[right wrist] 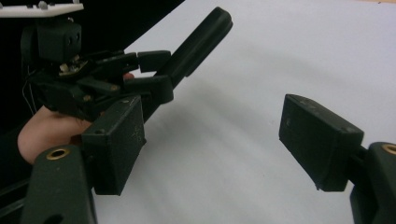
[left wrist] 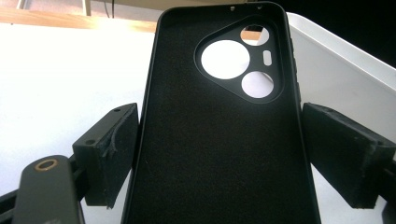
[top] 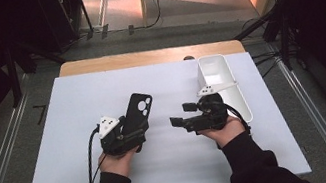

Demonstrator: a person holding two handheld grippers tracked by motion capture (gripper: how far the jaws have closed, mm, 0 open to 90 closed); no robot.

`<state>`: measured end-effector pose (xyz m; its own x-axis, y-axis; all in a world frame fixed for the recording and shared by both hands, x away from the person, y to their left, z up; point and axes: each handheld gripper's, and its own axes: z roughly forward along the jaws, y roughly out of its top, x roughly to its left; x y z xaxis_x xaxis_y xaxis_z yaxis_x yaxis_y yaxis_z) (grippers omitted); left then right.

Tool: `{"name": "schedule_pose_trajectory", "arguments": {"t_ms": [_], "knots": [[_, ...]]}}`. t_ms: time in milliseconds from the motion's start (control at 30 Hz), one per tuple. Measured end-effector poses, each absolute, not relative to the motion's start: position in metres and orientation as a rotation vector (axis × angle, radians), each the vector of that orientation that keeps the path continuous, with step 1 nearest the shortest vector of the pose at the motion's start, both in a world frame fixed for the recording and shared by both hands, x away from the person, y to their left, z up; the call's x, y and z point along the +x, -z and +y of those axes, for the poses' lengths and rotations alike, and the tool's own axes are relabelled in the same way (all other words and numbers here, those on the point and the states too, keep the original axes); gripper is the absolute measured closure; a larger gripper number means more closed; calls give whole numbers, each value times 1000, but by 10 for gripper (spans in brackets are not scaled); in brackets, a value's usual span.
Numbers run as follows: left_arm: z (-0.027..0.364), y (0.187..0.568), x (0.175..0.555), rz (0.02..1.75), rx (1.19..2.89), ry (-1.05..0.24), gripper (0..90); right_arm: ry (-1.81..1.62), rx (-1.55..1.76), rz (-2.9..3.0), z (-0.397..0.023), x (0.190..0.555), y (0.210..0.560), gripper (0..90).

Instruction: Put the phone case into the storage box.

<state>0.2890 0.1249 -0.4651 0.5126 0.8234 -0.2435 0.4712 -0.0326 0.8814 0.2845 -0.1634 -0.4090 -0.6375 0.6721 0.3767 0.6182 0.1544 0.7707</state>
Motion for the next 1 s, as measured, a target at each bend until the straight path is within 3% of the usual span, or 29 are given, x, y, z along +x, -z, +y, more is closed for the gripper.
{"name": "schedule_pose_trajectory", "arguments": {"t_ms": [1000], "knots": [[111,469,281,1083,1704,-462,140,-1538,1407,2326,-140,322,409,230]]}}
